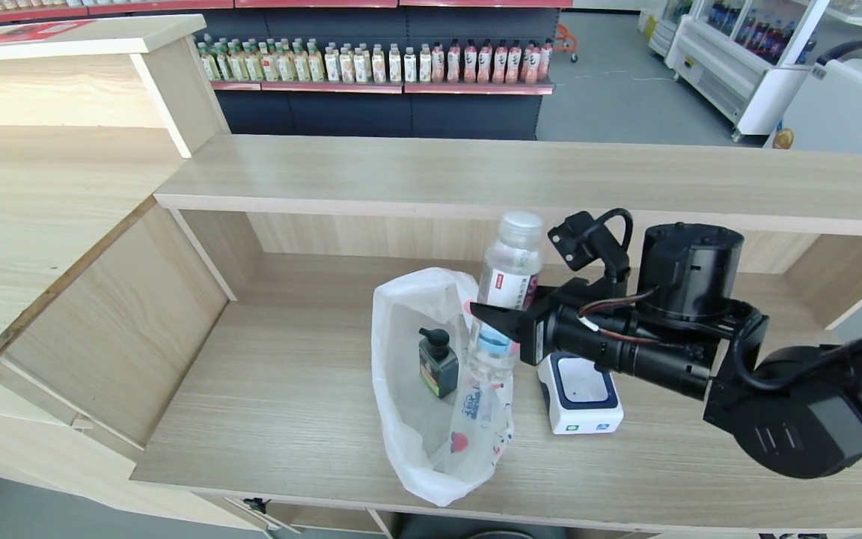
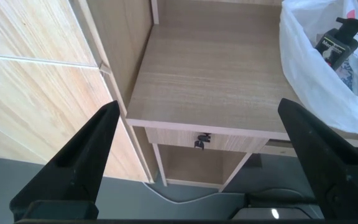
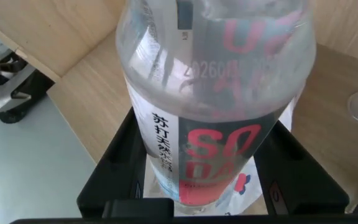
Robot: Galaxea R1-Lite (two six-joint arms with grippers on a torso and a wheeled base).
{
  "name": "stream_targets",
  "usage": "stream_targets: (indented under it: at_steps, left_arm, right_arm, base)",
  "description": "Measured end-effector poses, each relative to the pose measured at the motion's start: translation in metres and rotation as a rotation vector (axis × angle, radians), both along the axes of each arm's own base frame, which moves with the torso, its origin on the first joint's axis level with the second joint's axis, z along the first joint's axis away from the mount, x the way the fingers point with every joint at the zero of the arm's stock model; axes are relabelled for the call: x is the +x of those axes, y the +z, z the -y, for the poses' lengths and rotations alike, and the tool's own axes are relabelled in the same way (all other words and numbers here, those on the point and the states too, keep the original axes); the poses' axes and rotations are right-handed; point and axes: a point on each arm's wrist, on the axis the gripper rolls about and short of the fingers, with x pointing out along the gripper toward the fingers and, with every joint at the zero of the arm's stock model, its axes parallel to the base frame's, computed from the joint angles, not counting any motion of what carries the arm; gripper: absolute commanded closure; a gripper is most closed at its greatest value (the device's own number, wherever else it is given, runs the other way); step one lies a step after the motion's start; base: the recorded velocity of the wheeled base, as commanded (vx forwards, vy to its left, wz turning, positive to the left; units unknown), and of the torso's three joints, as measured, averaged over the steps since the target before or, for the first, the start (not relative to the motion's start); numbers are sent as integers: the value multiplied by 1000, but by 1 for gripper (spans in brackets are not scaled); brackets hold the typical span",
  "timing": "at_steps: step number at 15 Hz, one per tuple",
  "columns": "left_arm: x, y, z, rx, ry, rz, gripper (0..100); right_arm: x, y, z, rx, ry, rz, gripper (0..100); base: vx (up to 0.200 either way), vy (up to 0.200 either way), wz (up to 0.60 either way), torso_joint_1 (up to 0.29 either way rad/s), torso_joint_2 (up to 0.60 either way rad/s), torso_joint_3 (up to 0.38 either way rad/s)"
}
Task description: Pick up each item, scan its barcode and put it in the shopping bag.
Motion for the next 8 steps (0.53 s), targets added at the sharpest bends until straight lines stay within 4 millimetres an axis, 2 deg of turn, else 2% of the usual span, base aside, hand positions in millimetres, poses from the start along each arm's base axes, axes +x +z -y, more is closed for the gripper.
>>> stream_targets:
  at_steps: [3, 8]
  left_arm:
    - [0, 0, 0, 0, 0, 0, 0]
    - [0, 0, 0, 0, 0, 0, 0]
  right_arm:
    - [-10, -9, -13, -13, 90, -28, 100]
    - [-14, -29, -26, -29, 129, -104, 100]
  base:
    - [0, 0, 0, 0, 0, 0]
    - [0, 0, 0, 0, 0, 0]
